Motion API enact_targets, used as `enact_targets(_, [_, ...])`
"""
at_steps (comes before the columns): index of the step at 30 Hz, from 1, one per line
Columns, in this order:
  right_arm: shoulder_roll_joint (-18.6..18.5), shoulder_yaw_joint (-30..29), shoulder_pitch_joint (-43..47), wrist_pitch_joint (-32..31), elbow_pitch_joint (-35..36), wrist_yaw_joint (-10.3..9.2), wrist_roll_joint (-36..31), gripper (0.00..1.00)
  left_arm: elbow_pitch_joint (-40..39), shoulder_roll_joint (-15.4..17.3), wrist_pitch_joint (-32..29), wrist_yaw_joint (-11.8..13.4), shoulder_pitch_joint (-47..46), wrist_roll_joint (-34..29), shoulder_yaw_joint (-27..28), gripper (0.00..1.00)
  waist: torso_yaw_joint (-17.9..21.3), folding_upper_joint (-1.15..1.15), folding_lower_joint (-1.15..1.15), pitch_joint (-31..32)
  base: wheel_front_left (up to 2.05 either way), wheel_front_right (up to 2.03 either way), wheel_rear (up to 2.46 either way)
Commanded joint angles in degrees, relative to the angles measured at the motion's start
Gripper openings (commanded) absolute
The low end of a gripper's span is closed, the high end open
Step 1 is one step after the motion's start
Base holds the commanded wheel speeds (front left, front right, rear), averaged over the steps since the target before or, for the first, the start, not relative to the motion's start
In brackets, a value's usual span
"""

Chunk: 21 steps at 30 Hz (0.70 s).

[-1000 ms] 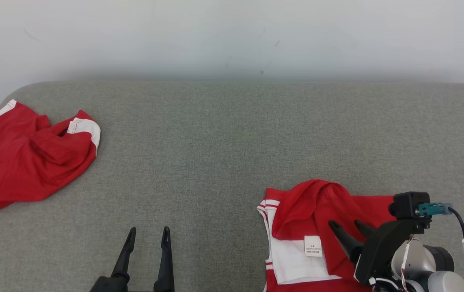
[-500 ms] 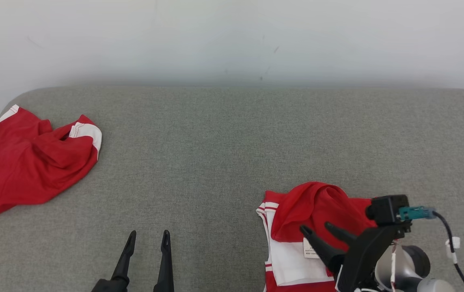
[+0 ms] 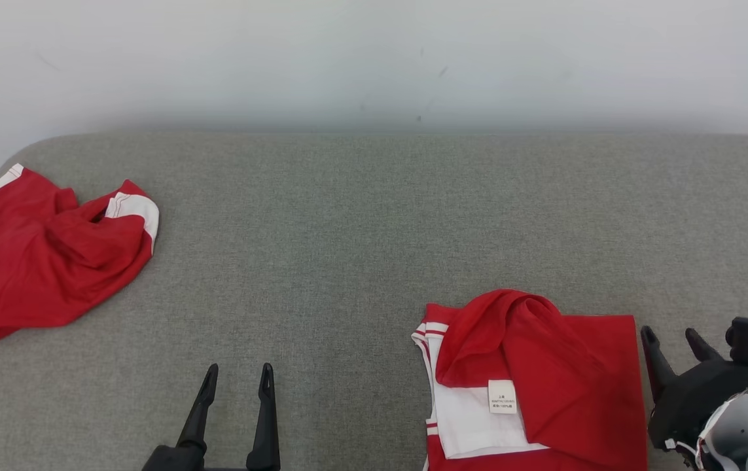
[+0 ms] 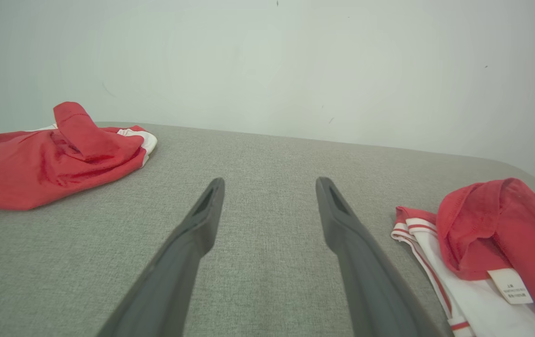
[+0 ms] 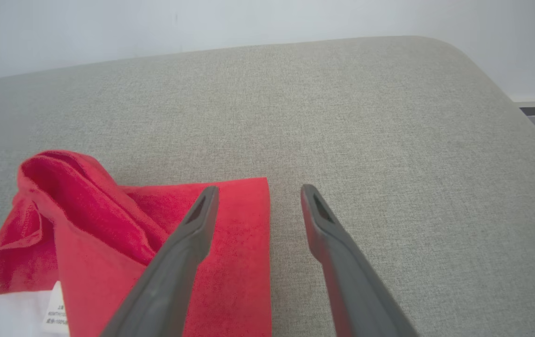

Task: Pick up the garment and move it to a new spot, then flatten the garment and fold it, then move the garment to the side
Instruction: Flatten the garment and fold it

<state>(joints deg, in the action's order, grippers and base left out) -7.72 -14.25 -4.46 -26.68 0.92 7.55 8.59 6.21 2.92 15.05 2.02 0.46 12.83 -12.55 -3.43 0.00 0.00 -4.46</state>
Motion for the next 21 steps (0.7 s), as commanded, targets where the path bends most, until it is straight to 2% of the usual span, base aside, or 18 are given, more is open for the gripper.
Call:
enact_targets(1, [-0.16, 0.0, -0.43, 1.72, -1.71, -0.15, -0.99, 0.0, -0.28, -0.04, 0.16, -0.06, -0.51, -0.42, 0.01, 1.0, -0.14, 0.0, 0.0, -0.23, 0.0, 0.0, 0.0])
enact_targets(5, [-1.05, 1.19, -0.97, 5.62, -7.77, -0.15, -2.59, 0.0, -0.61, -0.05, 0.16, 0.01, -0.5, -0.77, 0.13, 1.0, -0.33, 0.0, 0.0, -0.59, 0.0, 0.0, 0.0])
enact_targets(11, [-4.79, 5.55, -3.41, 10.2, -16.09, -0.15, -4.56, 0.0, -0.74, -0.05, 0.16, -0.23, -0.72, -1.33, 0.2, 1.0, -0.5, 0.0, 0.0, -1.19, 0.0, 0.0, 0.0])
enact_targets(16, [-6.86, 11.71, -5.86, 13.1, -21.85, -0.15, -3.86, 0.0, -0.58, -0.05, 0.16, -0.39, -0.97, -1.54, 0.23, 1.0, -0.65, 0.0, 0.0, -1.65, 0.0, 0.0, 0.0])
enact_targets(21, [-7.71, 16.91, -7.41, 15.27, -24.71, -0.15, -2.43, 0.0, -0.74, -0.05, 0.16, -0.31, -1.11, -1.54, 0.36, 1.0, -0.69, 0.0, 0.0, -1.95, 0.0, 0.0, 0.0])
